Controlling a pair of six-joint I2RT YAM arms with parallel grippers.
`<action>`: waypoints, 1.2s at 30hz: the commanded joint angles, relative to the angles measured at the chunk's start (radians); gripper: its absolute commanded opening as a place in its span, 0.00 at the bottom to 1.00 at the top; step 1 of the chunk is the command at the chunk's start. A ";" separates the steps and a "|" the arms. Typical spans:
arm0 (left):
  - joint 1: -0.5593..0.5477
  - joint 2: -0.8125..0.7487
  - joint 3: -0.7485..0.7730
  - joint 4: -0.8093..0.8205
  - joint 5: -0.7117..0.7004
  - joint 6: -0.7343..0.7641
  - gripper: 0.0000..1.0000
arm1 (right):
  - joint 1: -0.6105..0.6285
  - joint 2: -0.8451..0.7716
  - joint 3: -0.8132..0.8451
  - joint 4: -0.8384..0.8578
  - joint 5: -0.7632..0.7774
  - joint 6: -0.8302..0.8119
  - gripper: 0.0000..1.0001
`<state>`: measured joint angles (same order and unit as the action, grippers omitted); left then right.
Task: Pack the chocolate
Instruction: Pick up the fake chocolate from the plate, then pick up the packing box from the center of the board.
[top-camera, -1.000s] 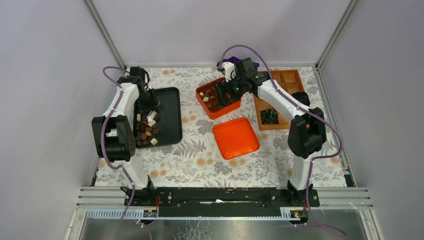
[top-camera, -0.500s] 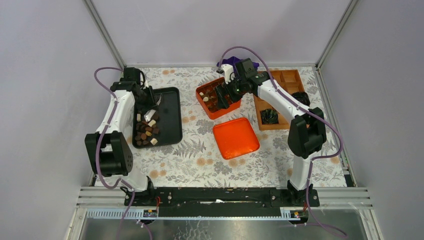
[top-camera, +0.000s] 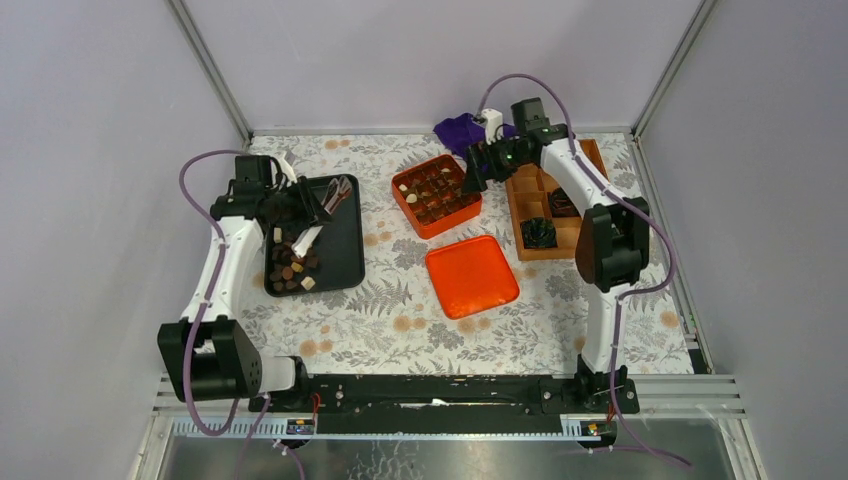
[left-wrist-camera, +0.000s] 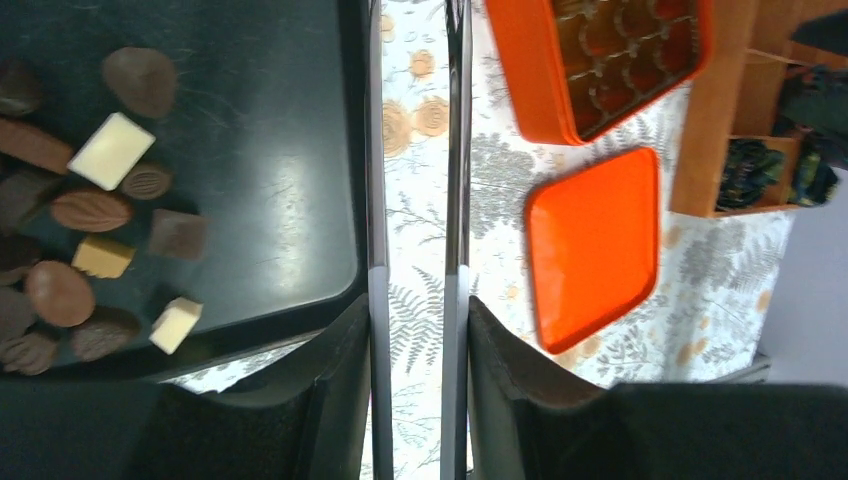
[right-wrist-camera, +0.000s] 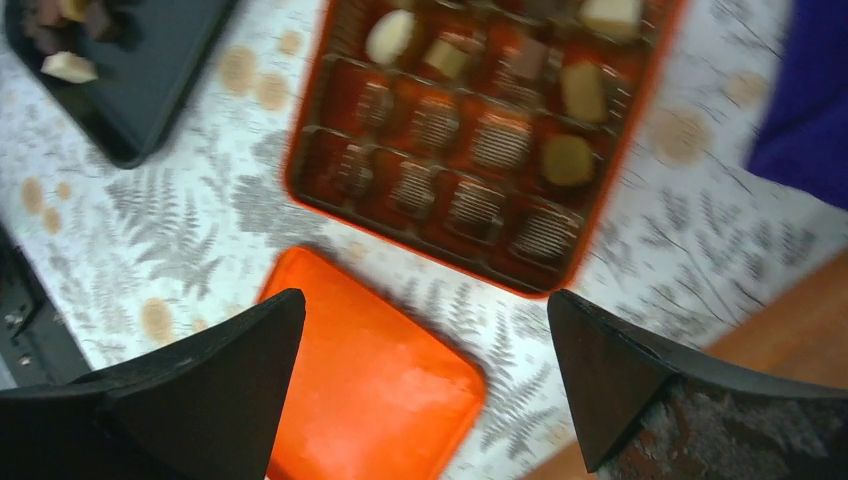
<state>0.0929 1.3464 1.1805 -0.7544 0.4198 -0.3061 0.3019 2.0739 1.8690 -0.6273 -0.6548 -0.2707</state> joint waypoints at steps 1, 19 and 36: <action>-0.003 -0.067 -0.055 0.175 0.147 -0.074 0.00 | -0.021 0.037 0.029 0.021 0.050 -0.067 1.00; -0.045 -0.092 -0.124 0.335 0.221 -0.172 0.00 | -0.019 0.279 0.226 0.113 0.218 -0.059 0.49; -0.097 -0.093 -0.145 0.390 0.203 -0.191 0.00 | 0.006 0.340 0.245 0.158 0.232 -0.052 0.31</action>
<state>0.0128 1.2667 1.0481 -0.4683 0.6064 -0.4820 0.2970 2.4134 2.0727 -0.5091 -0.4408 -0.3111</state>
